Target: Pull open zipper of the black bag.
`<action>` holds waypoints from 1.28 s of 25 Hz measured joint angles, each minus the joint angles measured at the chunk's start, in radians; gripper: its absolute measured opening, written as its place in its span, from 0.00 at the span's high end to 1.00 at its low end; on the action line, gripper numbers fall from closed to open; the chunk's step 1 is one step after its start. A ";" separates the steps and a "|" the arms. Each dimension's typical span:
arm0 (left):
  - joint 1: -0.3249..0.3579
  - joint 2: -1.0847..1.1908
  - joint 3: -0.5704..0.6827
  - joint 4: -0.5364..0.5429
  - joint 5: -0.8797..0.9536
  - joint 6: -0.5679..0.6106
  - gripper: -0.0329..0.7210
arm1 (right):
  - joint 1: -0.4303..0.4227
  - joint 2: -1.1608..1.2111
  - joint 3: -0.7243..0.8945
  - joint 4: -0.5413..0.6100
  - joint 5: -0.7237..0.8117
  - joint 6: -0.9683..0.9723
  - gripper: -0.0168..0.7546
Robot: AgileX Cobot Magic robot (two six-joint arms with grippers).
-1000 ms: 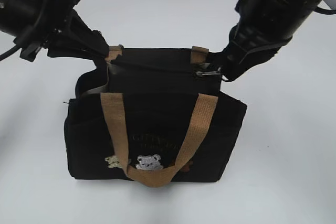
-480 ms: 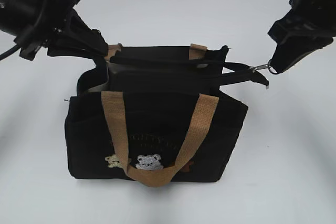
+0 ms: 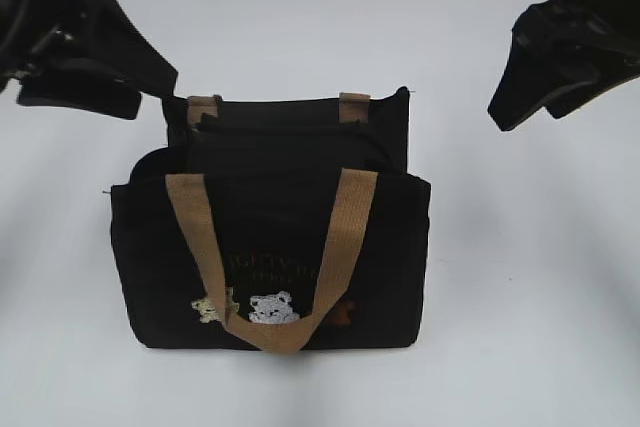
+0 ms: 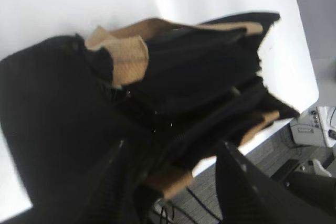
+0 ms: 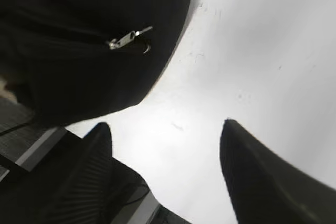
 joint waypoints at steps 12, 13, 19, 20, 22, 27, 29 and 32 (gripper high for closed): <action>0.000 -0.604 0.263 0.529 0.127 -0.291 0.39 | 0.000 -0.493 0.443 -0.004 -0.002 0.024 0.29; 0.000 -0.699 0.299 0.556 0.125 -0.301 0.39 | 0.000 -0.552 0.480 -0.004 -0.015 0.024 0.29; 0.000 -1.092 0.487 0.629 0.129 -0.332 0.39 | 0.000 -0.913 0.684 -0.012 -0.111 0.024 0.29; 0.000 -1.156 0.503 0.629 0.129 -0.333 0.39 | 0.000 -0.965 0.707 -0.017 -0.114 0.024 0.29; 0.000 -1.260 0.528 0.641 0.130 -0.333 0.39 | 0.000 -1.057 0.756 -0.037 -0.113 0.024 0.29; 0.000 -1.449 0.562 0.708 0.133 -0.333 0.39 | 0.000 -1.247 0.847 -0.103 -0.093 0.051 0.29; 0.000 -1.461 0.568 0.722 0.128 -0.334 0.39 | 0.000 -1.298 0.860 -0.125 -0.101 0.068 0.29; 0.000 -1.455 0.591 0.721 0.083 -0.334 0.39 | 0.000 -1.322 0.861 -0.146 -0.105 0.080 0.29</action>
